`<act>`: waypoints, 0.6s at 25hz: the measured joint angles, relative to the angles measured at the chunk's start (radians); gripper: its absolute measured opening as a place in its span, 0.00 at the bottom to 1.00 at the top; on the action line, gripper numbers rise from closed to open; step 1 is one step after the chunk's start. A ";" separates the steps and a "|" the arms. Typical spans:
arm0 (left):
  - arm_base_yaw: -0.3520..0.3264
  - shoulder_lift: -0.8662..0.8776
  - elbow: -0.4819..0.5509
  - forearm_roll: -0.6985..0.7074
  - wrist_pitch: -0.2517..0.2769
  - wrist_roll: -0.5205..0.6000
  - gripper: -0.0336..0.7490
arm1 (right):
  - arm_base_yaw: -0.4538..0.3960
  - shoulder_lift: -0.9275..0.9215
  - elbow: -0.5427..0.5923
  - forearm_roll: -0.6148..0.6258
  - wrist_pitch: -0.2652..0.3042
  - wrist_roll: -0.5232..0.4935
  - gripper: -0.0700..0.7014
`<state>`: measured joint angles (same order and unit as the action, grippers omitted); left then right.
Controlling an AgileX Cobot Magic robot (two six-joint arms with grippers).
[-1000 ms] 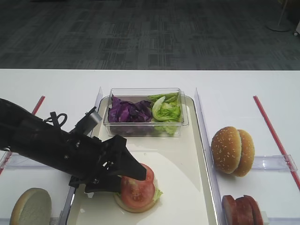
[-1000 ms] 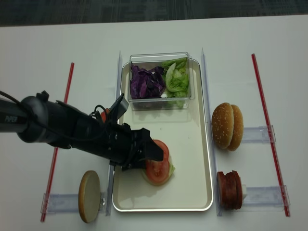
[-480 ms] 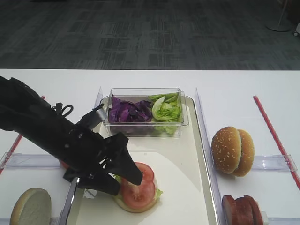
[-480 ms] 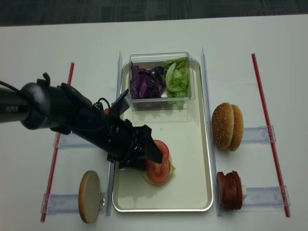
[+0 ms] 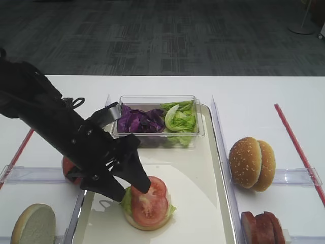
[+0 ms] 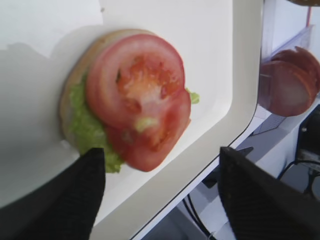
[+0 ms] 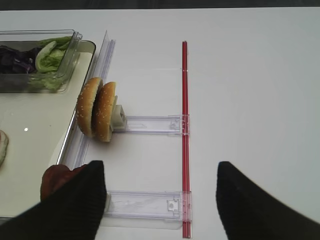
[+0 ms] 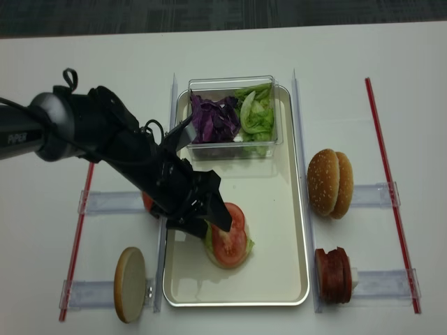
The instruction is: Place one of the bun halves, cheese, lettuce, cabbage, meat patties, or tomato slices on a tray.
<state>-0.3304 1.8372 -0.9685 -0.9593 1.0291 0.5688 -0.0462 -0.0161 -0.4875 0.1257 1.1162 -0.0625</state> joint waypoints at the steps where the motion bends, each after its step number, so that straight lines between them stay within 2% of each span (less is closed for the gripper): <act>1: 0.000 0.000 -0.010 0.032 0.008 -0.019 0.63 | 0.000 0.000 0.000 0.000 0.000 0.000 0.74; 5: 0.000 0.000 -0.054 0.097 0.050 -0.060 0.63 | 0.000 0.000 0.000 0.000 0.000 0.000 0.74; 9: 0.000 -0.006 -0.092 0.143 0.062 -0.101 0.63 | 0.000 0.000 0.000 0.000 0.000 0.000 0.74; 15: 0.000 -0.068 -0.145 0.303 0.078 -0.201 0.63 | 0.000 0.000 0.000 0.000 0.000 0.000 0.74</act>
<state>-0.3304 1.7693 -1.1133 -0.6566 1.1073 0.3681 -0.0462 -0.0161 -0.4875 0.1257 1.1162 -0.0625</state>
